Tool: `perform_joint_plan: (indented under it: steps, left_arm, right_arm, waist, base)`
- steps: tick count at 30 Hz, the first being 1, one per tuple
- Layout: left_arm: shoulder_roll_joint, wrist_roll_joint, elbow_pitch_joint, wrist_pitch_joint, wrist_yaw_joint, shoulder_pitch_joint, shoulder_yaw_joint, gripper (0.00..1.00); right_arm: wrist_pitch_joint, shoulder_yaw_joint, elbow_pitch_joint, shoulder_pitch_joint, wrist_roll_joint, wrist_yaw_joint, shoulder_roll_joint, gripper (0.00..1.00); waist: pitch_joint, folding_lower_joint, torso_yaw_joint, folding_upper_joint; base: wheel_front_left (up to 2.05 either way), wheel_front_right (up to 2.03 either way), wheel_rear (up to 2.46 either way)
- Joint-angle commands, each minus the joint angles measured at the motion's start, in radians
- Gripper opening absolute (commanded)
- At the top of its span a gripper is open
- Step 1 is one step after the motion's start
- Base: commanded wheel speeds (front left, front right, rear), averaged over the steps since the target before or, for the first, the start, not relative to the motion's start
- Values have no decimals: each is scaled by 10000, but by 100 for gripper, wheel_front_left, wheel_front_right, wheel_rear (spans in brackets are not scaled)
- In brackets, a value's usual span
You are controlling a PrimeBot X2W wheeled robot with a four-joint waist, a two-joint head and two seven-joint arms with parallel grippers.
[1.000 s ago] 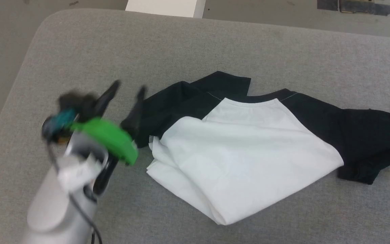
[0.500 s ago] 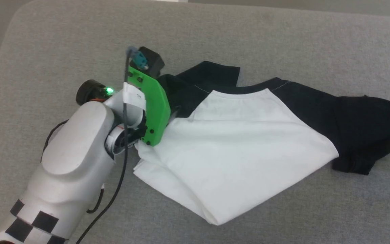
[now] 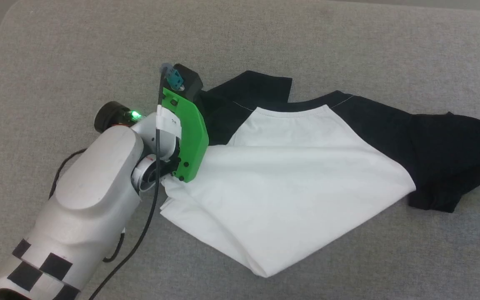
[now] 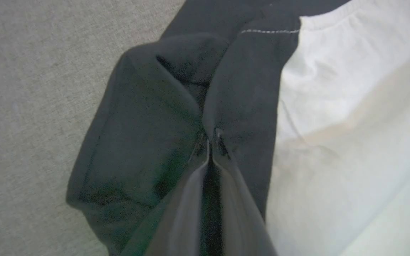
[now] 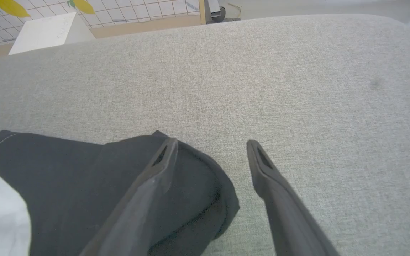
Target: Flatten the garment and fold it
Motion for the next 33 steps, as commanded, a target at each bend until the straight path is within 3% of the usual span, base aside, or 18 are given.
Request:
perform_joint_plan:
  steps: [1,9,15,19,23,27,30,33]
  left_arm:
    - [25,-204,45,-76,-36,-175,-91,0]
    - [106,-562,-234,-775,-16,-294,-54,0]
    - [196,-630,-1042,-1671,295,-176,489,0]
    - [432,-643,-1396,-2276,750,-275,1146,0]
    - [840,-679,-1597,-2676,1617,-220,1994,0]
    - [1126,-697,-2271,-2985,2111,52,2479,0]
    - [1249,-659,-2876,-2729,2270,559,2269,0]
    - [1119,-621,-3174,-2165,2101,1083,1505,0]
  right_arm:
    - [-82,42,30,-6,-7,-11,2,100]
    - [-139,28,24,24,-84,-11,2,100]
    - [-63,45,-72,55,-174,-11,3,100]
    - [-19,144,-80,10,-163,-11,3,100]
    - [-14,270,-33,-72,-142,-11,3,100]
    - [-45,235,4,-2,-173,-11,3,100]
    - [-54,179,46,105,-125,-11,3,100]
    - [-69,172,87,158,-87,-11,3,100]
  waist:
    - [-22,-1,7,0]
    - [-64,-1,82,0]
    - [-137,-1,216,0]
    - [-157,-1,267,0]
    - [-148,-1,197,0]
    - [-143,-1,202,0]
    - [-159,-1,256,0]
    - [-142,-1,320,0]
  base:
    - [0,0,0]
    - [0,0,0]
    - [0,0,0]
    - [0,0,0]
    - [0,0,0]
    - [0,0,0]
    - [0,0,0]
    - [0,0,0]
